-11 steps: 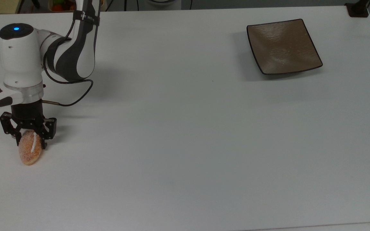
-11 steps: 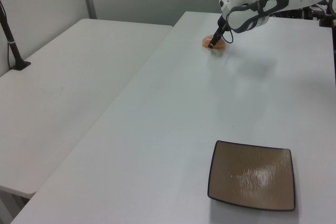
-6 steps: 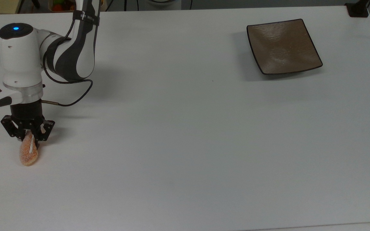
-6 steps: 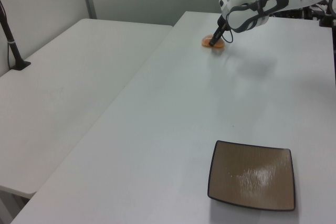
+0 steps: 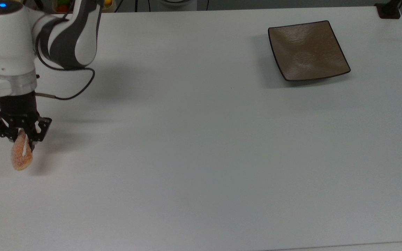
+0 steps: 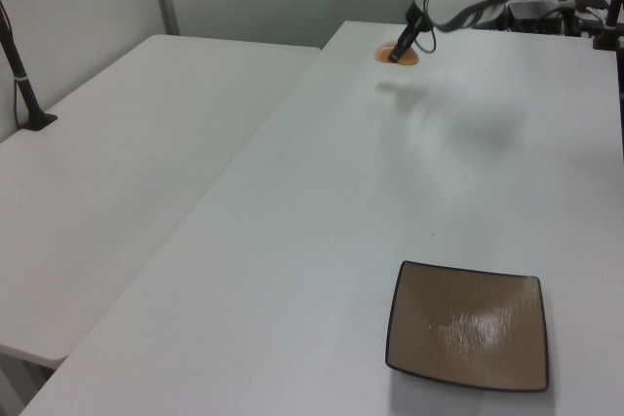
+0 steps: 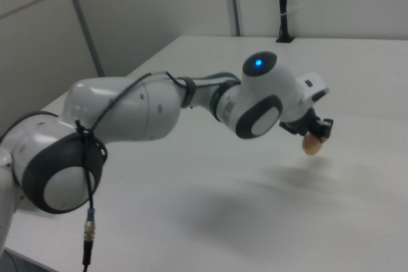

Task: Bread is placed on a ceramic plate
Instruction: 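Lift the bread roll and carry it over the brown square plate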

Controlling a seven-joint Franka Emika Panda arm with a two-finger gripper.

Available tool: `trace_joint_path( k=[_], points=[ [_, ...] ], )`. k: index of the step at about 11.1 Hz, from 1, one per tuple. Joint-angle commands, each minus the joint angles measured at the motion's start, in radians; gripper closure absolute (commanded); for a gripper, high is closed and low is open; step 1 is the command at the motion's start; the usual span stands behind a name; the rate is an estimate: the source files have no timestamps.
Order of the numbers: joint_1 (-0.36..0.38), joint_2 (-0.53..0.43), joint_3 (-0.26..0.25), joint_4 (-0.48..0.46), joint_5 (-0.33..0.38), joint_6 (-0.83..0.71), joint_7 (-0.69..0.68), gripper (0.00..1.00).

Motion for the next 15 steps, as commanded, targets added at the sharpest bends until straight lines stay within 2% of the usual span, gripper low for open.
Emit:
trace_joint_path(
  k=[1,5,7,11,13,15],
  points=[
    [0.016,-0.216,0.000,-0.118,-0.002,-0.243,0.004,0.70],
    [0.047,-0.447,0.000,-0.161,-0.001,-0.670,0.004,0.70],
    [0.085,-0.545,0.000,-0.195,-0.001,-0.835,0.004,0.69],
    [0.169,-0.743,-0.002,-0.348,-0.002,-1.028,0.004,0.69],
    [0.232,-0.777,-0.002,-0.374,-0.002,-1.093,0.013,0.68],
    [0.345,-0.788,-0.002,-0.396,-0.002,-1.101,0.128,0.68]
  ],
)
